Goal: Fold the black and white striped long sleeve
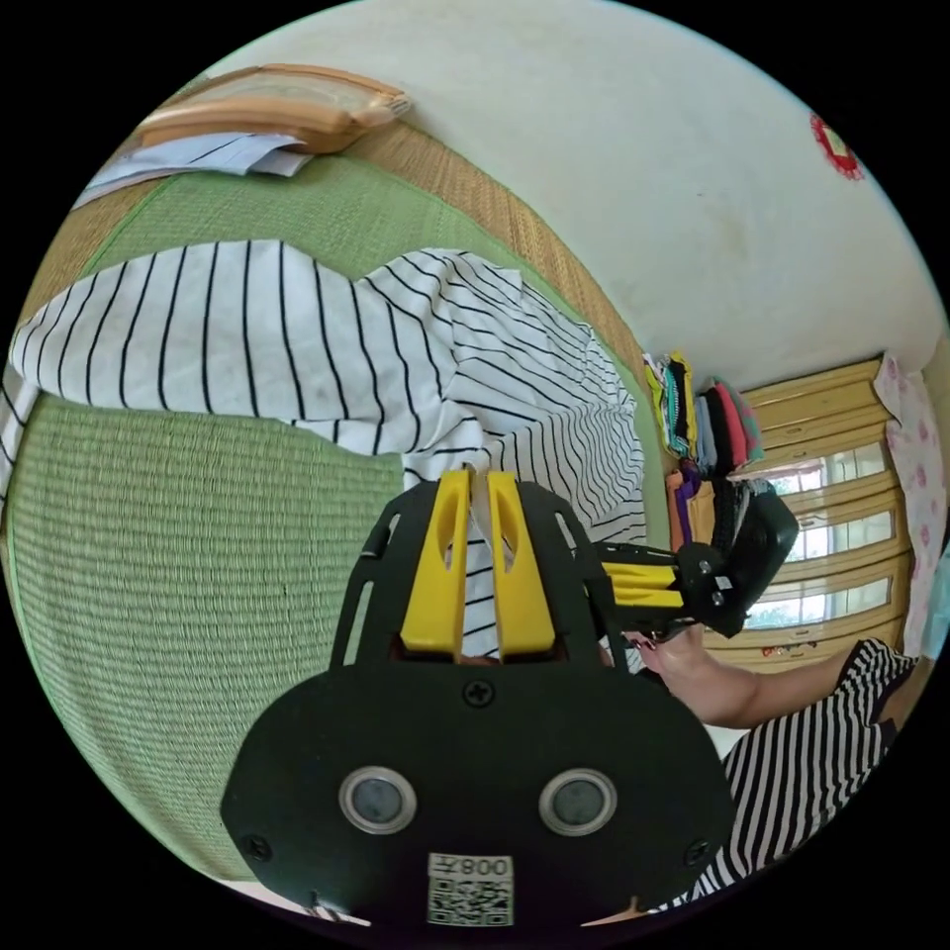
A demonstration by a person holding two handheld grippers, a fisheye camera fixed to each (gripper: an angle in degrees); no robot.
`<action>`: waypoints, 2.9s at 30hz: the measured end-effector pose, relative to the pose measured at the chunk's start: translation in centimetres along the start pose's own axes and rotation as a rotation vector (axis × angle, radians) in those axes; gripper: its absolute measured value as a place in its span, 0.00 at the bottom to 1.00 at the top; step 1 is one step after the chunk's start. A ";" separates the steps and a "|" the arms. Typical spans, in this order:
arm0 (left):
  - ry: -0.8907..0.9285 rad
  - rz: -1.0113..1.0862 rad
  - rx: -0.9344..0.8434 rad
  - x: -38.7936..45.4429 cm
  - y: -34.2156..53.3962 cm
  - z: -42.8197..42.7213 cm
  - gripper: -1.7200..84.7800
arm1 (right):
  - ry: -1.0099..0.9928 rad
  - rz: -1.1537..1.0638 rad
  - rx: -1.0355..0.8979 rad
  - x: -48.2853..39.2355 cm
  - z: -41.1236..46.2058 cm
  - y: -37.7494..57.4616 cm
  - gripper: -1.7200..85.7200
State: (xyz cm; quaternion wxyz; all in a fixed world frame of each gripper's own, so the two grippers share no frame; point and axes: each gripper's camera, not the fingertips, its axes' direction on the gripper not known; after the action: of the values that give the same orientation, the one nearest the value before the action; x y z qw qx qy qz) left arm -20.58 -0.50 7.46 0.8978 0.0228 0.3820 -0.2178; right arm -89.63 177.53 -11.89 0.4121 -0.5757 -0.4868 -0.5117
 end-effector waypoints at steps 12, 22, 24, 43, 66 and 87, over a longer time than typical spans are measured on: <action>0.101 0.258 0.037 15.2 -5.2 2.1 0.10 | 0.265 0.357 0.289 15.6 -11.9 17.4 0.09; 0.082 0.654 -0.172 35.8 -16.4 14.8 0.11 | 0.396 0.348 0.216 23.3 -9.5 25.3 0.11; -0.003 0.727 -0.189 40.2 -18.2 17.0 0.11 | 0.384 0.317 0.204 24.0 -7.8 26.0 0.11; 0.022 0.615 -0.228 54.0 -29.1 20.7 0.03 | 0.215 0.378 0.375 29.6 -2.7 38.0 0.03; 0.228 0.420 -0.256 59.0 -40.7 22.6 0.04 | 0.085 0.556 0.478 37.7 4.6 48.0 0.03; 0.558 0.305 -0.445 56.4 -47.2 24.1 0.05 | 0.053 0.560 0.485 40.3 6.0 50.1 0.03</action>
State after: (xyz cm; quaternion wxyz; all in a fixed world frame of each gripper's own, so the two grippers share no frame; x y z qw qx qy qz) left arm 10.97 -69.24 -8.83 0.7646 -0.0576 0.6416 0.0210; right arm -39.19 179.65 28.35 0.6729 -0.5588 -0.4068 -0.2636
